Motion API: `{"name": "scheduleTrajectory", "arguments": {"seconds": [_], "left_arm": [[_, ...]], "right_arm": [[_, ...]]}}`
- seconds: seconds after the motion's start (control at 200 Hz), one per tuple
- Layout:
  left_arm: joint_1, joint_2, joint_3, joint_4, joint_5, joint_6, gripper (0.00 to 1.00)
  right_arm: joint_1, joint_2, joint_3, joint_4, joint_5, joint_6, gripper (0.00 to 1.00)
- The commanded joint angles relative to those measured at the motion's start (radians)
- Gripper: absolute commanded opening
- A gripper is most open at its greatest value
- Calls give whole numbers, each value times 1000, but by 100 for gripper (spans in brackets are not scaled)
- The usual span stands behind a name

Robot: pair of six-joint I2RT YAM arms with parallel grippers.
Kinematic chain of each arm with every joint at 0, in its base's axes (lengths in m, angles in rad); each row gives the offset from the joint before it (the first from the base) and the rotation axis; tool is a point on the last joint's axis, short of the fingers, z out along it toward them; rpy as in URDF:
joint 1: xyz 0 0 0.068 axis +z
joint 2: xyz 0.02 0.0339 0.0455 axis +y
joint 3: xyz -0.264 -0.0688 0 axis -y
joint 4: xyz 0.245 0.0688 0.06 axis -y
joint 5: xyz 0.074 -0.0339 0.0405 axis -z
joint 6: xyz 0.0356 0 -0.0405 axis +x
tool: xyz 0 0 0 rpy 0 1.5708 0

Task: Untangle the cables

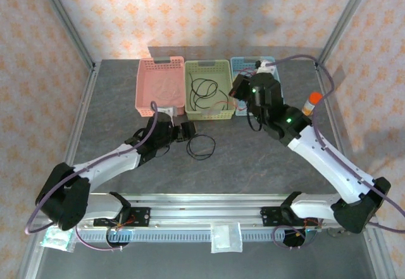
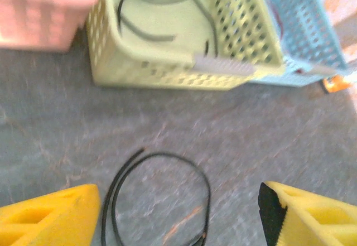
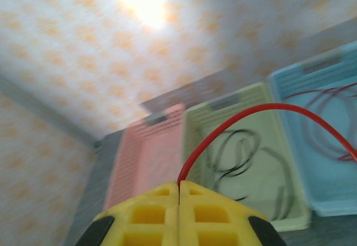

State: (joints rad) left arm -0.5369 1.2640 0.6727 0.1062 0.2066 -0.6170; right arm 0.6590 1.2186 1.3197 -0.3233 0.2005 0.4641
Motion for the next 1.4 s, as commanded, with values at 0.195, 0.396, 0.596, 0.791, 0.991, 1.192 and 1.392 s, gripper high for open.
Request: {"name": "scheduleTrajectory", "arguments": {"seconds": [0.195,0.396,0.596,0.791,0.991,1.192,1.392], "left_arm": [[-5,13,184,-167,-116,149,77],[-6,157,366,-171,-67,189,77],[-13,323,563,-192,-21,213,77],[-32,438,664,-213,-18,222,77],[-53,498,677,-244,-10,222,77],[-58,472,602,-232,-21,197,77],[-82,390,478,-226,-40,194,74]], "right_arm": [[-245,160,47,51,13,-129,0],[-373,345,141,132,-43,-210,0],[-429,569,339,140,-107,-291,0],[-437,776,507,62,-107,-333,0],[-440,911,602,-83,-245,-308,26],[-438,849,537,-62,-239,-281,39],[-412,702,430,-41,-214,-290,38]]}}
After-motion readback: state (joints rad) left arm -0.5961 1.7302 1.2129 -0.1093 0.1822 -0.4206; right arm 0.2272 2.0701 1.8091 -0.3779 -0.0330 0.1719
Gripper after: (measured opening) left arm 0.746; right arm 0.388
